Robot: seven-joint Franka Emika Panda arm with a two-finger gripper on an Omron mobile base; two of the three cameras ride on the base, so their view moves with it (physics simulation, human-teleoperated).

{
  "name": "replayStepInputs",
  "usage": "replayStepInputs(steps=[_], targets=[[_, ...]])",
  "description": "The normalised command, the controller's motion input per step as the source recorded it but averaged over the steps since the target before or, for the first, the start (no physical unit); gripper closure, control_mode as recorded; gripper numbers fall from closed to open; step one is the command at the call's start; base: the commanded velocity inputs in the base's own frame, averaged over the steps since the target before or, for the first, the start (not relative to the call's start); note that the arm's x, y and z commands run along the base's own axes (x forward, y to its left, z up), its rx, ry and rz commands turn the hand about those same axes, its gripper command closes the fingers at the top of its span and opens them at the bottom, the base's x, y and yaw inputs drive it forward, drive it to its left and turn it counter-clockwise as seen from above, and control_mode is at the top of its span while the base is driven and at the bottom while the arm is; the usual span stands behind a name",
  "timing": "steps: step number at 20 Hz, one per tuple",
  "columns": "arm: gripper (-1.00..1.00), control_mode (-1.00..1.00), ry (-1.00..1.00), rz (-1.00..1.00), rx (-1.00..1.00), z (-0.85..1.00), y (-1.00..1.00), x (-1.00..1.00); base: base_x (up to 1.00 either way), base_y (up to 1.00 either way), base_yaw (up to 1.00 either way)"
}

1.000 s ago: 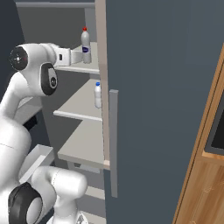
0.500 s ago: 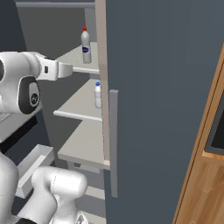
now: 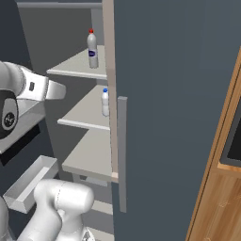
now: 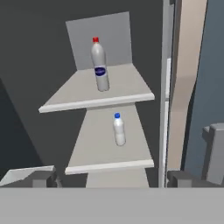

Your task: Take the bottled waters from the counter and place them in the freezer to freeze. Close the freezer door after placing the bottles.

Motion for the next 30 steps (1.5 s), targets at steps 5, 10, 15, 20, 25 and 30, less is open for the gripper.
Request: replayStepInputs(steps=[5,10,15,20,25,30], targets=[[-1.00,-1.00,0.23,0.04,-0.01,-0.17,-0.06,-0.44,0.00,0.00,0.00],[-1.00,-1.00,0.24,0.01,-0.14,-0.46,-0.09,-0.10,0.00,0.00,0.00],[-1.00,-1.00,0.13,0.00,-0.03,-0.46,-0.10,0.00,0.00,0.00,0.00],[-1.00,-1.00,0.03,0.00,0.00,-0.51,-0.01,0.00,0.00,0.00,0.00],[-1.00,-1.00,0.04,0.00,0.00,-0.56,0.00,-0.01,0.00,0.00,0.00],[-1.00,-1.00,0.04,0.00,0.00,-0.62,-0.07,0.00,0.00,0.00,0.00]])
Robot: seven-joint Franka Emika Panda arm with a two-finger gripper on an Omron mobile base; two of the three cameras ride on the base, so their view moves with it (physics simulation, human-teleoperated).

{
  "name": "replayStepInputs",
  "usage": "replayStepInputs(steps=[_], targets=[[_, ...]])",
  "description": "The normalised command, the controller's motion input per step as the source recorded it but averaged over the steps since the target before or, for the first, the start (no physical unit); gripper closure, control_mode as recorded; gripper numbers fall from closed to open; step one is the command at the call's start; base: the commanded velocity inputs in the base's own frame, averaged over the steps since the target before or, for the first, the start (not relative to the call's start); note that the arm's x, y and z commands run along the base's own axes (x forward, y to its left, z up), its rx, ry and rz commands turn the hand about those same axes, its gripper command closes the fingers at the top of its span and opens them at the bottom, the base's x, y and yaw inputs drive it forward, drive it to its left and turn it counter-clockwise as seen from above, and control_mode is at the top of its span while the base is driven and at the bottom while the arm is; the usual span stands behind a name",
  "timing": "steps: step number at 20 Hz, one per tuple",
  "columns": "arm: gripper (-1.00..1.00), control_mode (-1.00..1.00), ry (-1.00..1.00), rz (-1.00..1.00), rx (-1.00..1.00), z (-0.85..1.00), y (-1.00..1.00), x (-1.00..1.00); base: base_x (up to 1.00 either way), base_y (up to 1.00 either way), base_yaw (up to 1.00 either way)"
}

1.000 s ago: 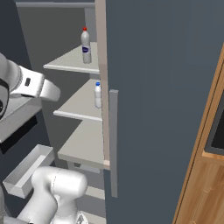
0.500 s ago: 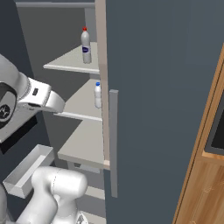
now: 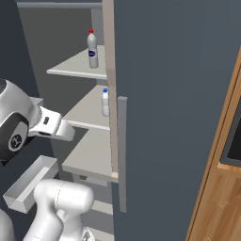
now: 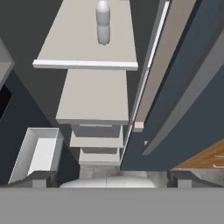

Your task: Take the bottled waters from the counter and place them in the freezer to freeze. Close the freezer door after placing the bottles.

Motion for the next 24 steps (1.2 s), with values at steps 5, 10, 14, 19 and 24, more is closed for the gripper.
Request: replayStepInputs(steps=[5,10,14,19,24], targets=[[-1.00,-1.00,0.04,0.00,0.00,-0.34,-0.02,0.00,0.00,0.00,0.00],[-1.00,-1.00,0.00,0.00,0.00,0.00,0.00,0.00,0.00,0.00,0.00],[-1.00,-1.00,0.00,0.00,0.00,0.00,0.00,-0.06,0.00,0.00,0.00],[-1.00,-1.00,0.00,0.00,0.00,0.00,0.00,-0.20,0.00,0.00,0.00],[-1.00,1.00,0.00,0.00,0.00,0.00,0.00,-0.08,-0.43,0.00,-0.04]])
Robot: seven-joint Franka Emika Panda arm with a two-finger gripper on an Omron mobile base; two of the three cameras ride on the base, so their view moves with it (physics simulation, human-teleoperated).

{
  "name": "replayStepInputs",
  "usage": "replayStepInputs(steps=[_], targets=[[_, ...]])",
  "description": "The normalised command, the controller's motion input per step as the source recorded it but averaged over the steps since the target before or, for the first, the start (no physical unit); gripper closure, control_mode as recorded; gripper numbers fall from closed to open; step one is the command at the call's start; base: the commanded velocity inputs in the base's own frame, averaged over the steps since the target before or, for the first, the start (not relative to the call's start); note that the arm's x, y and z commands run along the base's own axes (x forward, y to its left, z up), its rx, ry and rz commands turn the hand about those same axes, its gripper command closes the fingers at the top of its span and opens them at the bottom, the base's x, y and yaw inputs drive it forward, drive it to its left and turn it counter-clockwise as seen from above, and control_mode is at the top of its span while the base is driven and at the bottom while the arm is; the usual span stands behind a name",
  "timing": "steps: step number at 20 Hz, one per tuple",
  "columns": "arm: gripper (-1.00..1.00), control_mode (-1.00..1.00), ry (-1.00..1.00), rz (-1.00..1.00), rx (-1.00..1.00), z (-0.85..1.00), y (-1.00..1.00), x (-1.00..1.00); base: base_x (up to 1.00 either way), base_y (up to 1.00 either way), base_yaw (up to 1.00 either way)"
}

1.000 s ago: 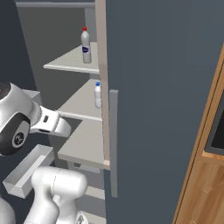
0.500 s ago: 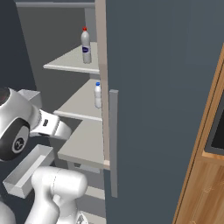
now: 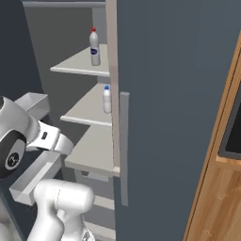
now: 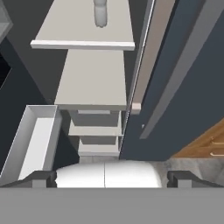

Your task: Take the bottled waters from the counter and place them in the freezer to freeze. Close the freezer door after placing the bottles.

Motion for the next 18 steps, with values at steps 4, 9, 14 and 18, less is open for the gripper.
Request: replayStepInputs(steps=[4,9,14,18], targets=[[-1.00,1.00,0.00,0.00,0.00,0.00,0.00,0.00,-0.55,0.06,-0.12],[-1.00,1.00,0.00,0.00,0.00,0.00,0.00,0.00,-0.54,0.06,-0.17],[-1.00,1.00,0.00,0.00,0.00,0.00,0.00,0.00,-0.58,0.20,-0.23],[-1.00,1.00,0.00,0.00,0.00,0.00,0.00,0.00,-0.29,0.46,-0.15]])
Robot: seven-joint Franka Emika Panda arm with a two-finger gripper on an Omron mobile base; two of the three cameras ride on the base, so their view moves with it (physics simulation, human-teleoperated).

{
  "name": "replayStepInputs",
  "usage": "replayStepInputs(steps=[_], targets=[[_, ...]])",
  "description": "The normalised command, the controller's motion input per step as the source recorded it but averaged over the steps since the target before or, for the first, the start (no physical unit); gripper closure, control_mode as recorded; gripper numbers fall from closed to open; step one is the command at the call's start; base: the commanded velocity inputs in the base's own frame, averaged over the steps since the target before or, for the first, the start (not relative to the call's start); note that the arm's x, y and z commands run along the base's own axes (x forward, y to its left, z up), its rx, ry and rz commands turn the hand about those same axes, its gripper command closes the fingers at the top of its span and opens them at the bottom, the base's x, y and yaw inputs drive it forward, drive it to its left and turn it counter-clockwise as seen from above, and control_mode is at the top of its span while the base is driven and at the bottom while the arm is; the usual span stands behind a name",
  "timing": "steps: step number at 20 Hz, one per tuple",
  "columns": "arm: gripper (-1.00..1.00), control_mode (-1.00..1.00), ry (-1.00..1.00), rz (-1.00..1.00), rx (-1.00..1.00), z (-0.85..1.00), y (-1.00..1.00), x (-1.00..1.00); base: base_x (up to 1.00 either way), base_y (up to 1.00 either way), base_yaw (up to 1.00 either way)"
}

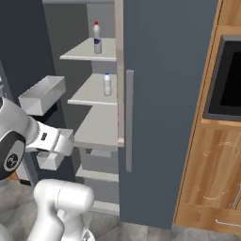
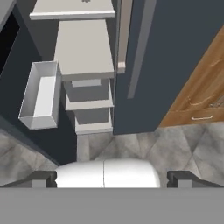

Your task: Take the bottled waters from the counter and place them in the freezer to freeze. Close the freezer door after placing the bottles.

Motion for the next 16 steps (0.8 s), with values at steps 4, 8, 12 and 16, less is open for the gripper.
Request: replayStepInputs(steps=[4,8,12,16], targets=[[-1.00,1.00,0.00,0.00,0.00,0.00,0.00,0.00,-0.30,0.53,-0.06],[-1.00,1.00,0.00,0.00,0.00,0.00,0.00,0.00,-0.44,0.55,-0.01],[-1.00,1.00,0.00,0.00,0.00,0.00,0.00,0.00,-0.59,0.42,0.00],[-1.00,1.00,0.00,0.00,0.00,0.00,0.00,0.00,-0.10,0.30,0.00]])
